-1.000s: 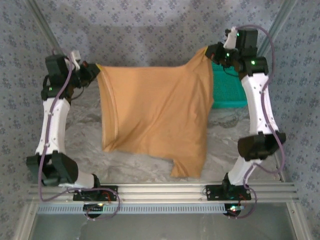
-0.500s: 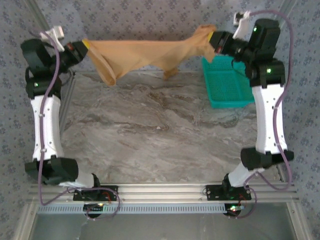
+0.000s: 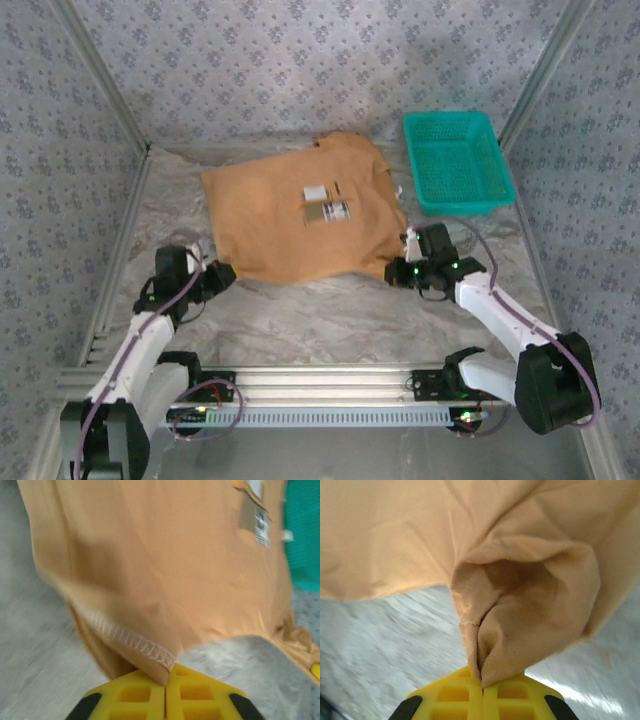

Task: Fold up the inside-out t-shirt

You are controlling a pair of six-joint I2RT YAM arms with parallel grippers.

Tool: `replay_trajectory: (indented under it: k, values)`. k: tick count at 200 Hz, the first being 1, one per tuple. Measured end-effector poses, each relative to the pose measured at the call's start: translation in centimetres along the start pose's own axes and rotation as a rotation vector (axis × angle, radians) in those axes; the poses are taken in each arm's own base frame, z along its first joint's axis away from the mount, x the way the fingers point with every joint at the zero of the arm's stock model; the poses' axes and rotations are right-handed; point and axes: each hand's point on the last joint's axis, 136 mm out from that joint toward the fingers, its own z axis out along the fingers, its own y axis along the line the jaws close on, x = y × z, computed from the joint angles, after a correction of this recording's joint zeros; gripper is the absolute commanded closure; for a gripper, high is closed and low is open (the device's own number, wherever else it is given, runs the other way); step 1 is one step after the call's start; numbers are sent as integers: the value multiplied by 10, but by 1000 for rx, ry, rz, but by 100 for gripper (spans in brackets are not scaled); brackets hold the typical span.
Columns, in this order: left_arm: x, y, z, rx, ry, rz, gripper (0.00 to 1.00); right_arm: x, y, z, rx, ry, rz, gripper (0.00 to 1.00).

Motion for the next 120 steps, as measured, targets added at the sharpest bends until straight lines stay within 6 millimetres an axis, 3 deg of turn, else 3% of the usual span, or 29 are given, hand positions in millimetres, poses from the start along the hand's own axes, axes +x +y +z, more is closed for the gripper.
replay_trajectory:
  k: [12, 22, 30, 40, 55, 70, 85, 103, 120]
  values:
    - [7, 14, -2, -48, -13, -36, 76, 17, -10, 5, 13, 17, 18, 100]
    - [6, 20, -5, -78, -35, -66, 58, 23, -14, 5, 15, 14, 28, 92]
    - [4, 22, -7, -94, -54, -73, 50, 25, -14, 4, 11, -1, 30, 81]
    - [3, 26, -9, -118, -67, -87, 42, 26, -15, 2, 5, -20, 40, 58]
    - [2, 33, -13, -166, -70, -117, 41, 25, -13, -5, -2, -50, 38, 36]
    - [-5, 32, -20, -206, -86, -120, 41, 21, -9, -16, -10, -96, 23, 29]
    - [-25, 21, -30, -226, -131, -99, 41, 19, -6, -30, -5, -141, 16, 21]
    - [-51, 11, -35, -246, -162, -91, 42, 8, 1, -54, 5, -216, 3, 18]
    - [-73, 13, -28, -280, -155, -112, 48, -12, 13, -76, 7, -285, -12, 21]
